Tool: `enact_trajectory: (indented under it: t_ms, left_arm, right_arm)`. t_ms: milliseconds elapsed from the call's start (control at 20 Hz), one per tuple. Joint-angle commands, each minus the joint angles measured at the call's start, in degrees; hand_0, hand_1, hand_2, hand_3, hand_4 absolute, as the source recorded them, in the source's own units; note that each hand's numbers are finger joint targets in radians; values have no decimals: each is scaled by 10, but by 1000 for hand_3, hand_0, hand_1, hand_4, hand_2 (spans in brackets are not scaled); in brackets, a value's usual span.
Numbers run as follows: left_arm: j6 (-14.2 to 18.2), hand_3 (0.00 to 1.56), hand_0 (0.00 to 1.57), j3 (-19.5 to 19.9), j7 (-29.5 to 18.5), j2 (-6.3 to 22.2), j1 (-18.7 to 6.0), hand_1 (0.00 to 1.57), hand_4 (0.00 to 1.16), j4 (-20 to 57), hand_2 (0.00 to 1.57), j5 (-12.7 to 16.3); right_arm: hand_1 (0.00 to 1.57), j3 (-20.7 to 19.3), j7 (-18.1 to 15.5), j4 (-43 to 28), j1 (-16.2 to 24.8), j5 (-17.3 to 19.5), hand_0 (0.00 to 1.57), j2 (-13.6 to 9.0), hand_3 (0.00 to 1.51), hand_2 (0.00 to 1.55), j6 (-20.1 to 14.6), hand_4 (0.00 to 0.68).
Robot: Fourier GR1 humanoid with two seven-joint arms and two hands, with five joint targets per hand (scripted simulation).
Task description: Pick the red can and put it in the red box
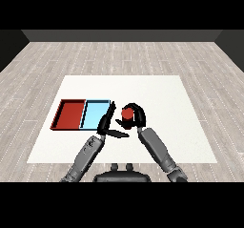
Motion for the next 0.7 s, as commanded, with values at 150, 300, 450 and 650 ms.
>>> enact_trajectory:
  t_ms: [150, 300, 450, 650]
  left_arm:
    - [-8, 0, 0, -4, 12, 0, 11, 0, 0, 9, 0, -3]
    - [3, 0, 0, 10, 32, 0, -35, 0, 0, 43, 0, -9]
    - [27, 0, 0, -29, -15, 0, -48, 0, 0, 74, 0, 7]
    - [-9, 0, 0, 7, 14, 1, -56, 0, 0, 81, 0, 3]
  right_arm:
    - [1413, 28, 21, -10, -23, -5, 1413, 9, 1405, 1432, -22, 617]
    - [1430, 21, 32, -48, -2, 6, 1430, 7, 1400, 1433, 13, 626]
    - [1434, 48, 24, -50, 2, 12, 1434, 10, 1403, 1439, -20, 601]
    - [1451, 79, 16, -52, 3, -8, 1451, 10, 1383, 1426, -36, 614]
